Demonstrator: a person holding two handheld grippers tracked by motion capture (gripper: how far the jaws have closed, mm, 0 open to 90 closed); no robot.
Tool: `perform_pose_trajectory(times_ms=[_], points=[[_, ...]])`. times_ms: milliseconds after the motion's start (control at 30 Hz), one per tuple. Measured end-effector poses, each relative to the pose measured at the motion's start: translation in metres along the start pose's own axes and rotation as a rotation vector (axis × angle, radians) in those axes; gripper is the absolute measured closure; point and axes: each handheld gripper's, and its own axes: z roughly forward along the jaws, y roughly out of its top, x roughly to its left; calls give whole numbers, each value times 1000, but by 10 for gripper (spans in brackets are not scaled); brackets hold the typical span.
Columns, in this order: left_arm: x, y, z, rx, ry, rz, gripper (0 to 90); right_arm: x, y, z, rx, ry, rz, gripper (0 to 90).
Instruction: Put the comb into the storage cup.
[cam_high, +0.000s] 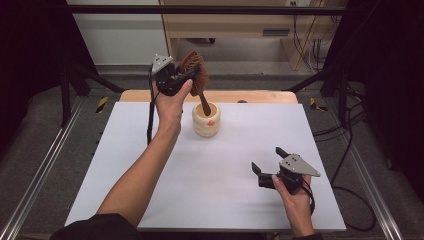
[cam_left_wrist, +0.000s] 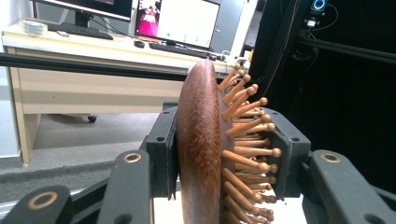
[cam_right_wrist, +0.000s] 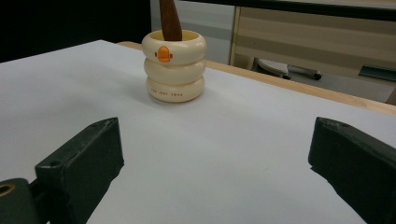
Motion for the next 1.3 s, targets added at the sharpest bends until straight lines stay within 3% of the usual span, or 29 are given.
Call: perform_pose_trajectory(times_ms=[1300], points=[[3,-19,14,45,10,10,516,-1,-1,1,4,7,0,32]])
